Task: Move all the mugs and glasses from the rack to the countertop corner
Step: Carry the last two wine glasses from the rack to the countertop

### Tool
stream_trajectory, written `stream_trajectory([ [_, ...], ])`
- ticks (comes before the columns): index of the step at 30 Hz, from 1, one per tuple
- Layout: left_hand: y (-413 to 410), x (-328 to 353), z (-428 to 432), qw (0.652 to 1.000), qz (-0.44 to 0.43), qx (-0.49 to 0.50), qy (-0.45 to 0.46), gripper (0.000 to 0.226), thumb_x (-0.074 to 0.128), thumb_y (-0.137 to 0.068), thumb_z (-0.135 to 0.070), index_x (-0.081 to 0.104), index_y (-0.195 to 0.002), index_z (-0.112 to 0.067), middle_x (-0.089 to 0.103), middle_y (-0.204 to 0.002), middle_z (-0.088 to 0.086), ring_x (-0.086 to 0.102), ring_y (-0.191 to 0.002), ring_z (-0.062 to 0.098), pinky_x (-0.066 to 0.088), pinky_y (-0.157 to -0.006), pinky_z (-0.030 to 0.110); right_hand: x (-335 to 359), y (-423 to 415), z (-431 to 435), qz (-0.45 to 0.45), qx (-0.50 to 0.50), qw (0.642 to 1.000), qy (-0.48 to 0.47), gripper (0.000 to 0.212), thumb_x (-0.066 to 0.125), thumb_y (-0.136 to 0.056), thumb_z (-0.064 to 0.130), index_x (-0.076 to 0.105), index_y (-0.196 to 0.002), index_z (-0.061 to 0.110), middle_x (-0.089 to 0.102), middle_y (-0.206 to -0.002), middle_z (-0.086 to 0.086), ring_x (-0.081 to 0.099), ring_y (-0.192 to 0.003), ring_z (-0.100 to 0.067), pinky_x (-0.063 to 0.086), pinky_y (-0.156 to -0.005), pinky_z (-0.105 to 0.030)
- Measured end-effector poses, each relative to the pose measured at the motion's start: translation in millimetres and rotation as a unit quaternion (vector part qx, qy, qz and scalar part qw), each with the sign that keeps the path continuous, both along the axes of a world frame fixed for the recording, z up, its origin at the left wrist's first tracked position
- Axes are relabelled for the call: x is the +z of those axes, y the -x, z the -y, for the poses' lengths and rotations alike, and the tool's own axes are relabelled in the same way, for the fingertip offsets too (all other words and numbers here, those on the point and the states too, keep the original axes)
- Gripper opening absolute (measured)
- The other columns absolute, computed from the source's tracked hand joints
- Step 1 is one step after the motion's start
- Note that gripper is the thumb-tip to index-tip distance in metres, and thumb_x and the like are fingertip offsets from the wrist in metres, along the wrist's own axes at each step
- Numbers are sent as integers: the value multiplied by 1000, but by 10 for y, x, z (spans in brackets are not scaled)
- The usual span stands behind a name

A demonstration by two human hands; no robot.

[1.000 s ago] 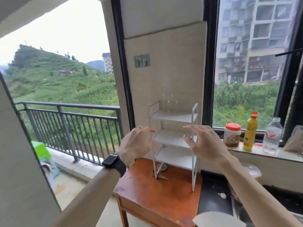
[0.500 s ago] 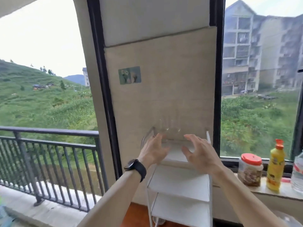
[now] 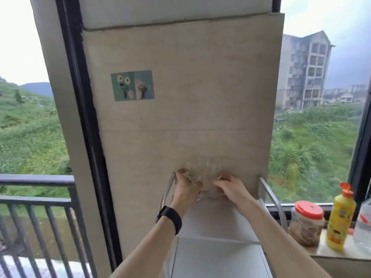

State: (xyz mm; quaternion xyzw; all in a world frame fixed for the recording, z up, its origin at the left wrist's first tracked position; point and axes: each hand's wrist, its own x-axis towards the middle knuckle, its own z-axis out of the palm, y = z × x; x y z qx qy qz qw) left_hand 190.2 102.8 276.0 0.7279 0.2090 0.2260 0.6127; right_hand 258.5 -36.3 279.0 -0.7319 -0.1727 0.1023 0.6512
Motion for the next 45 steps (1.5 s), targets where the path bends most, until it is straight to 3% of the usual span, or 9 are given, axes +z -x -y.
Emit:
stream_trajectory([
  [5,-89,-26,17,998,35,-31,29,50,65,-82,-15,36,-122,-21,65,-104,14,65,-60,21,51,-54,31,24,-16,-73,-13,24,1000,-16,25,83,-77,34,72,-92,18,67,-73,7,60,-63,-6,47,-54,-23],
  [9,-28,33,35,999,24,-32,4,43,67,-84,-15,44,-119,-20,70,-98,12,68,-65,20,57,-56,36,188,87,8,10,3,1000,-19,42,86,-76,26,66,-109,8,65,-84,-2,61,-63,-9,47,-45,-21],
  [12,62,190,47,998,21,-59,-21,43,71,-85,-13,46,-119,-20,72,-96,8,69,-69,20,60,-67,39,423,195,166,35,-15,999,-23,47,84,-79,28,60,-117,16,68,-96,-2,61,-74,-14,47,-53,-22],
  [21,386,863,600,961,130,-222,-106,48,80,-83,-18,53,-122,-26,72,-94,-2,73,-68,20,53,-64,26,871,799,1199,135,-56,986,-75,43,80,-79,37,64,-118,29,67,-74,2,58,-67,-12,49,-58,-26],
  [24,382,838,996,937,151,-296,-108,38,80,-83,-16,58,-112,-27,74,-92,2,72,-66,21,56,-62,25,780,1016,1676,125,-102,984,-71,42,80,-76,43,67,-115,33,70,-83,-3,56,-68,-12,47,-57,-26],
  [34,524,419,3235,847,90,-519,-69,47,83,-80,-11,58,-120,-17,74,-83,1,68,-62,10,49,-53,16,207,2142,3730,71,-300,950,-46,45,83,-70,39,71,-113,31,64,-62,13,50,-62,-11,43,-60,-27],
  [38,902,126,4480,801,67,-593,-54,46,83,-79,-10,61,-117,-21,75,-95,7,70,-67,11,50,-54,17,-139,2981,4790,35,-421,903,-72,34,81,-80,22,71,-113,26,65,-60,14,49,-54,-7,40,-55,-22],
  [40,1196,-80,5100,778,48,-626,-37,46,82,-79,-6,61,-119,-15,74,-101,9,69,-69,12,51,-55,18,-297,3500,5273,24,-467,880,-81,38,83,-74,28,72,-110,28,66,-62,15,50,-56,-7,40,-59,-26],
  [45,2133,-583,6632,699,-5,-714,-28,39,78,-82,-1,59,-113,-15,70,-87,4,64,-61,10,47,-52,17,-569,4892,6424,2,-563,824,-63,31,78,-82,20,68,-112,22,66,-60,16,53,-53,-3,41,-62,-25],
])
